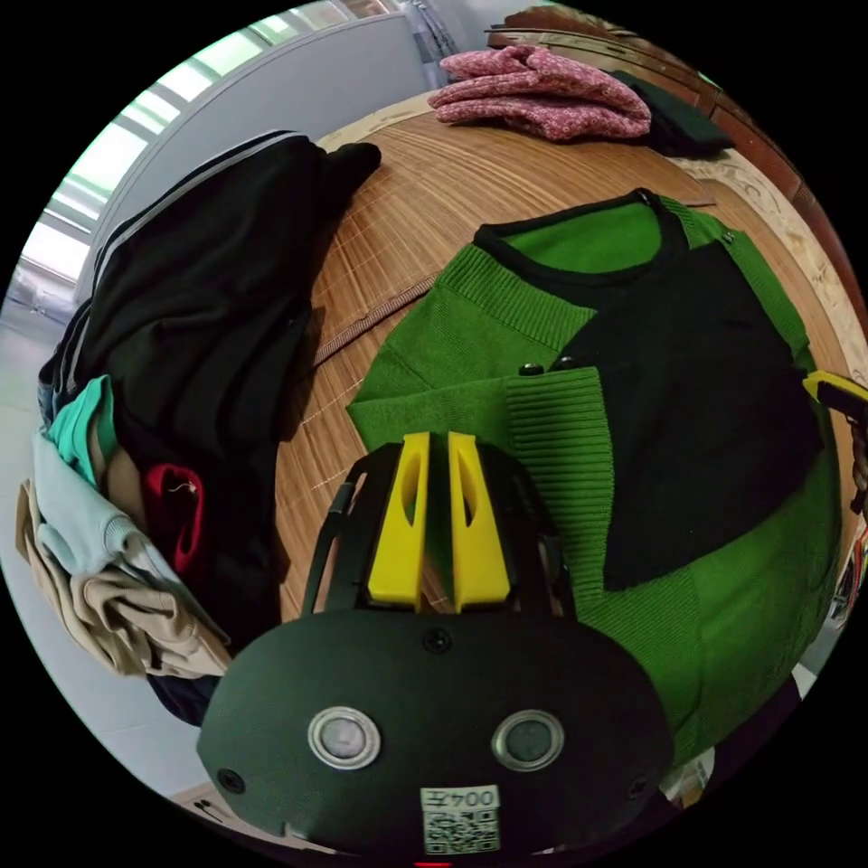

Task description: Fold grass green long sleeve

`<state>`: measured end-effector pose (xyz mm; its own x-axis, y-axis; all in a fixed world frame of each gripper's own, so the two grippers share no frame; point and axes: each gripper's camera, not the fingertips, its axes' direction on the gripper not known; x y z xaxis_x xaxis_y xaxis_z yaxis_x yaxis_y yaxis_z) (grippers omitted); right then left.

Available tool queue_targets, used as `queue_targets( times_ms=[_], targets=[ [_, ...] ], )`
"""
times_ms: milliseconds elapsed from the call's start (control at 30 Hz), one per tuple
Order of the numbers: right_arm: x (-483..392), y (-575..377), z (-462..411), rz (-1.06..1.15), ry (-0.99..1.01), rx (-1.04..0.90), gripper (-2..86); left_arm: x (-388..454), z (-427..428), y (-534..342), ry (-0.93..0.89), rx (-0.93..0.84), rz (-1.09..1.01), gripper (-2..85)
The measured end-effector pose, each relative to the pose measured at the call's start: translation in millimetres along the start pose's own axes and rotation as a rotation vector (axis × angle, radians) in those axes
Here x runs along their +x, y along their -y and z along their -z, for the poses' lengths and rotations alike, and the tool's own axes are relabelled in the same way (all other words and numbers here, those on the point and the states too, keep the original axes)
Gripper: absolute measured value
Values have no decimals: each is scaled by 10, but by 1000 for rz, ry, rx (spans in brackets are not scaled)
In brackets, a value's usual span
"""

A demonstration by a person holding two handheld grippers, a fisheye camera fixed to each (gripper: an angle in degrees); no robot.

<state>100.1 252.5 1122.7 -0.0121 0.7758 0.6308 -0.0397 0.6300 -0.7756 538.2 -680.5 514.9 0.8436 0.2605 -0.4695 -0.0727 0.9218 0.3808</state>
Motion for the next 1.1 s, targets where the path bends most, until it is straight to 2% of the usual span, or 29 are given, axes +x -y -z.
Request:
queue_targets(
  times_ms=[200,367,533,700,833,933,1100],
  targets=[
    [-108,-40,-59,48,-38,23,38,26,-40,-59,66,20,-23,42],
    [-292,-126,123,143,-130,161,24,-164,-82,-151,19,41,115,74],
    [-364,-64,-44,201,-208,143,27,-371,-154,-286,-43,62,249,116],
    [-160,57,-356,89,-120,22,48,-434,-197,-356,-30,63,302,140],
    [71,-54,-271,-25,2,80,48,-517,-253,-405,-82,52,365,144],
    [51,-244,-270,10,35,85,54,-499,-259,-400,-64,47,344,143],
    [-182,-403,-470,118,-24,41,86,-455,-186,-425,-32,85,315,134]
  ],
)
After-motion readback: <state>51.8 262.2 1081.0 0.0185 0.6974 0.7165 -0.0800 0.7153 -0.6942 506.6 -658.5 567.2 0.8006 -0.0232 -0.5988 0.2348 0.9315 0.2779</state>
